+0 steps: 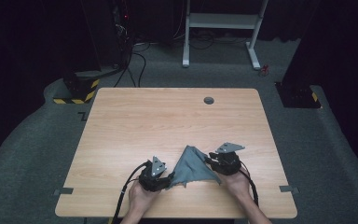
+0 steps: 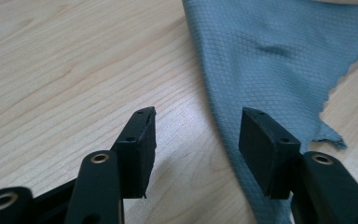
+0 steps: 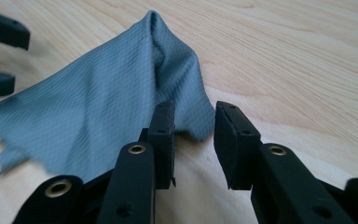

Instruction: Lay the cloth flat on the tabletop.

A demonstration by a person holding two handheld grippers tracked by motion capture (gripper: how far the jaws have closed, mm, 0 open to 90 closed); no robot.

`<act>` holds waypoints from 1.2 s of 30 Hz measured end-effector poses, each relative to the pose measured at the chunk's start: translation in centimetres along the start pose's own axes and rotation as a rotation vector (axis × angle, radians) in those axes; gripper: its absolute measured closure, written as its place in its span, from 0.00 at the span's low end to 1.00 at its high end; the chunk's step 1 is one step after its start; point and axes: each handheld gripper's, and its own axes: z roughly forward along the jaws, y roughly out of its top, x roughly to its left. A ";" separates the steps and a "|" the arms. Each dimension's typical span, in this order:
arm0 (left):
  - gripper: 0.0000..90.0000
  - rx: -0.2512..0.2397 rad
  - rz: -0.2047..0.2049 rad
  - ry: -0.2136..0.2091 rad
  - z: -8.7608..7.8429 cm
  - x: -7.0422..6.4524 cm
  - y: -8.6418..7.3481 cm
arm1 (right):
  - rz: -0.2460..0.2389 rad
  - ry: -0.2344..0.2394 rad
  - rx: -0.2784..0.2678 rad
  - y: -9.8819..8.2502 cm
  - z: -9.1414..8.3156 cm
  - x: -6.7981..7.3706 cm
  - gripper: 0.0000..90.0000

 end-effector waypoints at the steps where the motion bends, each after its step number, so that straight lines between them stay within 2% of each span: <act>1: 0.51 0.002 -0.003 0.004 0.2 0.1 0.0 | 0.005 -0.002 0.007 0.2 0.5 -0.1 0.76; 3: 0.50 0.006 -0.013 0.006 0.4 0.1 -0.1 | 0.017 0.001 0.022 0.7 1.3 -0.1 0.75; 4: 0.49 0.006 -0.002 0.014 0.5 0.2 -0.1 | 0.022 -0.001 0.027 0.7 1.5 -0.1 0.75; 8: 0.48 0.010 -0.005 0.012 0.9 0.0 -0.4 | 0.016 0.003 0.059 0.9 2.2 -0.2 0.77; 11: 0.46 0.009 -0.011 0.013 1.0 0.1 -0.4 | 0.006 0.013 0.089 1.0 2.6 -0.2 0.87; 13: 0.46 0.010 -0.005 0.016 1.0 0.2 -0.4 | -0.014 0.019 0.110 1.0 2.9 -0.2 0.98; 15: 0.45 0.011 -0.016 0.012 1.0 0.3 -0.4 | -0.019 0.024 0.124 1.2 3.0 -0.3 1.00; 19: 0.43 0.020 -0.048 -0.008 1.1 0.6 -0.4 | -0.039 0.007 0.106 1.7 2.6 -0.6 1.00; 21: 0.42 0.019 -0.050 -0.006 1.1 0.6 -0.4 | -0.045 -0.010 0.078 2.2 1.9 -0.9 1.00; 24: 0.42 0.020 -0.029 0.008 1.1 0.6 -0.3 | -0.049 -0.042 0.039 3.2 0.8 -1.5 1.00; 26: 0.42 0.019 -0.038 0.001 1.1 0.6 -0.4 | -0.055 -0.065 0.009 3.9 0.0 -1.9 1.00; 30: 0.43 0.020 -0.035 0.001 1.1 0.6 -0.4 | -0.034 -0.096 -0.037 4.2 -0.6 -2.7 1.00; 32: 0.43 0.020 -0.035 0.002 1.1 0.6 -0.4 | -0.015 -0.104 -0.025 4.0 -0.2 -3.2 1.00; 35: 0.43 0.019 -0.029 0.006 1.1 0.6 -0.4 | 0.001 -0.098 0.051 3.5 1.5 -3.7 0.95; 36: 0.43 0.018 -0.028 0.007 1.1 0.5 -0.4 | 0.006 -0.097 0.058 3.4 1.7 -3.6 0.93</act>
